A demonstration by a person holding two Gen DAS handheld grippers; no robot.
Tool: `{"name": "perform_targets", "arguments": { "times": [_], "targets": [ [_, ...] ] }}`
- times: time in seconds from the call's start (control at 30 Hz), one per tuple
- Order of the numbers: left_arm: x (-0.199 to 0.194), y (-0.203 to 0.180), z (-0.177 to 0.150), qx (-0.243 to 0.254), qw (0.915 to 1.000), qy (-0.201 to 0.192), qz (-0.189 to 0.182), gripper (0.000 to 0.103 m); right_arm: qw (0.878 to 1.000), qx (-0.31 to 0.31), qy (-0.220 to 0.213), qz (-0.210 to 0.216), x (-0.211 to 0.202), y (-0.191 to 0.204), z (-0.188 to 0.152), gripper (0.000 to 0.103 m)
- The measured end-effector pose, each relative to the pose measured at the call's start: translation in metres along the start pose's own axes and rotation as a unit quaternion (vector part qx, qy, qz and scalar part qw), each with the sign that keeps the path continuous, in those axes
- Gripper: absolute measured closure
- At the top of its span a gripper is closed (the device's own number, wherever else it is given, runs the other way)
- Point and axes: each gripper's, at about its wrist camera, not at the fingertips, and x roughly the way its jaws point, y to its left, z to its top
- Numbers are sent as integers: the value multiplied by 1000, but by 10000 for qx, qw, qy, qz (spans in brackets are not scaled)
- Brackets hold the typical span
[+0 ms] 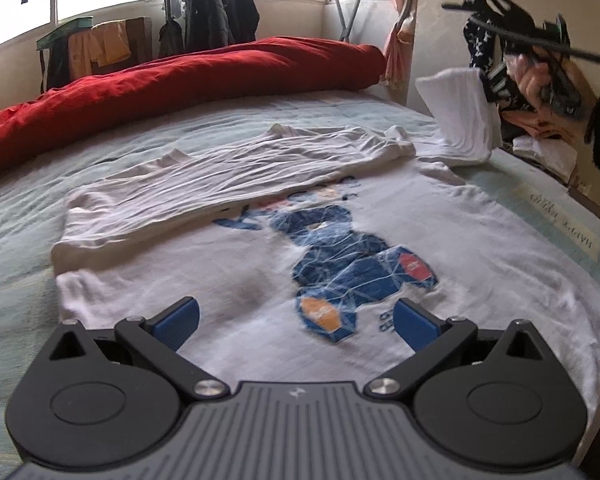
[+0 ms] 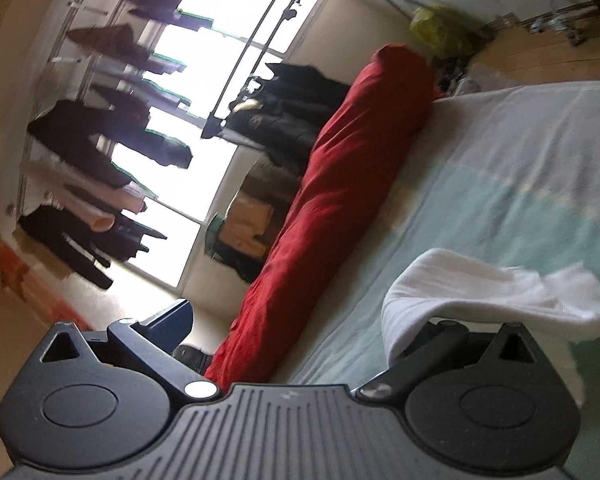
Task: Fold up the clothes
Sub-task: 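Grasp the end of the sleeve with the right gripper, then lift the held sleeve with the right gripper toward the shirt body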
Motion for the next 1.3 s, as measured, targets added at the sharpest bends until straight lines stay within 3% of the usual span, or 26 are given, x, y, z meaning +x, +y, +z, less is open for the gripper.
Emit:
{"name": "perform_targets", "arguments": {
  "times": [0.67,0.8,1.3],
  "targets": [
    [-22,37,-12,-29,9999,126,-26,1,9912,-700,1096,266,84,88,-65,0],
    [-24,37,-16,168,9992,207,-292,1,9870,-858,1334,272,100,97,-80,0],
    [-27,47,-20,71,9995,212,-224,1,9668,-1400,2109,360,143,128,-136,0]
  ]
}}
